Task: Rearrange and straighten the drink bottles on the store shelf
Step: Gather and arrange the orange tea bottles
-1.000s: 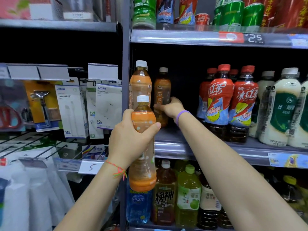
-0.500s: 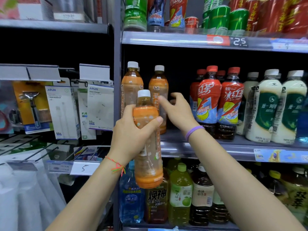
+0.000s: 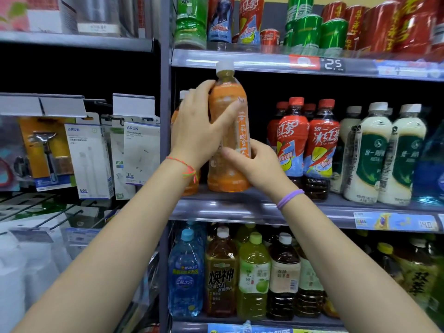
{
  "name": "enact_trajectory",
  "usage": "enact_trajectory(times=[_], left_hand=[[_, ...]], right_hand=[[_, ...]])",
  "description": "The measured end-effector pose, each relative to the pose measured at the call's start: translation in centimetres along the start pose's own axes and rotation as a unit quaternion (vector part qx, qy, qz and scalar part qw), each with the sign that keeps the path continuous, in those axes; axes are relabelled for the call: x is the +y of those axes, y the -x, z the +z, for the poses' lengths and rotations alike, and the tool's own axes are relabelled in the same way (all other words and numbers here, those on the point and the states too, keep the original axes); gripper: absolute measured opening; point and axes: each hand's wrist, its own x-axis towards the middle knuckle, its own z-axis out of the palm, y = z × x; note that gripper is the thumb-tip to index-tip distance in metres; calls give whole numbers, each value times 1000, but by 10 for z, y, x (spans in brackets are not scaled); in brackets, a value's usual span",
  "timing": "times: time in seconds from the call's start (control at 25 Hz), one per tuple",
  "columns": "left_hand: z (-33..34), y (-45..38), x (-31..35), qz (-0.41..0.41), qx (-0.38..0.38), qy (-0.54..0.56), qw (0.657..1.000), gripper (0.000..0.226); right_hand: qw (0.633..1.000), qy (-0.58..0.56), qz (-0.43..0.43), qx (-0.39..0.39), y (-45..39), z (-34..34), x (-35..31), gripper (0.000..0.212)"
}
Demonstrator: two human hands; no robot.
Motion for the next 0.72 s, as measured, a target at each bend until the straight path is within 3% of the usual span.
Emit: enact_trajectory(times=[0.16, 0.28, 0.48, 0.72], left_hand=[[2, 23, -29, 77, 103, -212, 969, 45], [0, 39, -52, 57, 103, -306, 945, 61], [0, 51, -73, 35, 83, -355, 930, 72], [4, 63, -88, 23, 55, -378, 924, 86]], right_hand=[[998, 18, 42, 54, -11, 12, 26, 56], [995, -27, 64, 65, -18, 21, 33, 46], [992, -17, 70, 105, -35, 38, 31, 49], [990, 54, 89, 96, -35, 53, 40, 48]])
